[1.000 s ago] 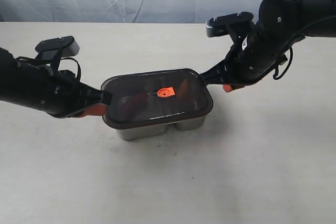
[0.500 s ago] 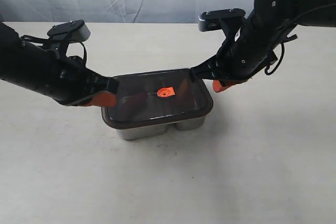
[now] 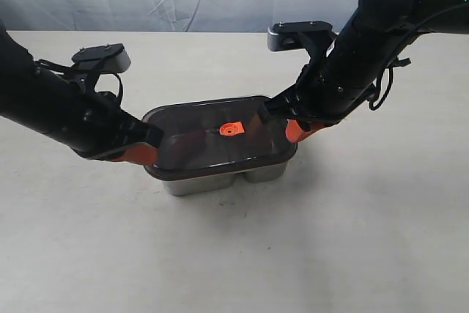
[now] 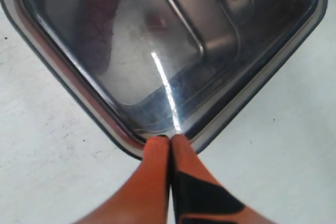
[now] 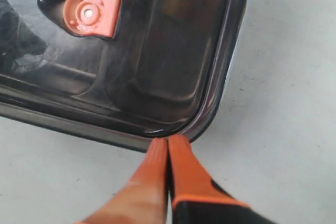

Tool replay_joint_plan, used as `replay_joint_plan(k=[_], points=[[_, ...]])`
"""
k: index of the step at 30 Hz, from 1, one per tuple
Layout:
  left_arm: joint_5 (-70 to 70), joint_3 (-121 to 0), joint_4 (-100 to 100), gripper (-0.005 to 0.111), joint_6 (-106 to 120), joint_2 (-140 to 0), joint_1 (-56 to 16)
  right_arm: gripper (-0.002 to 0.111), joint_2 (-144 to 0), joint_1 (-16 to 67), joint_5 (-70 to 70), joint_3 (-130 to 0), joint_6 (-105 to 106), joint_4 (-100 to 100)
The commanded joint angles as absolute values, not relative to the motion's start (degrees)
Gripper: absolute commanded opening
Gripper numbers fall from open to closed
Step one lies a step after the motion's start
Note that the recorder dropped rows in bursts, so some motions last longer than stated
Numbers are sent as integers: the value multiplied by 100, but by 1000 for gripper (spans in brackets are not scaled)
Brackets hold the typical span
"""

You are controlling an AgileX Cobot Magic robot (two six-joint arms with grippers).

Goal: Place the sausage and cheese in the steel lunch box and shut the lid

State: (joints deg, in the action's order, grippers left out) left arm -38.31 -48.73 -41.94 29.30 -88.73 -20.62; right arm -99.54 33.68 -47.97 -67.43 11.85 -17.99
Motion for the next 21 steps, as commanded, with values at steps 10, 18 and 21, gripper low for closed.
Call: replay_joint_plan(k=[10, 18, 21], points=[[-3590, -4896, -4215, 0, 2860, -9372, -2065, 0, -9897, 3347, -4907, -6773, 1262, -1746], [-3510, -4896, -4275, 0, 2860, -9372, -2065, 0, -9921, 3491, -5387, -6773, 1508, -1869], [-3510, -4896, -4275, 0, 2860, -9372, -2065, 0, -10114, 3753, -5450, -6773, 1507, -1831]])
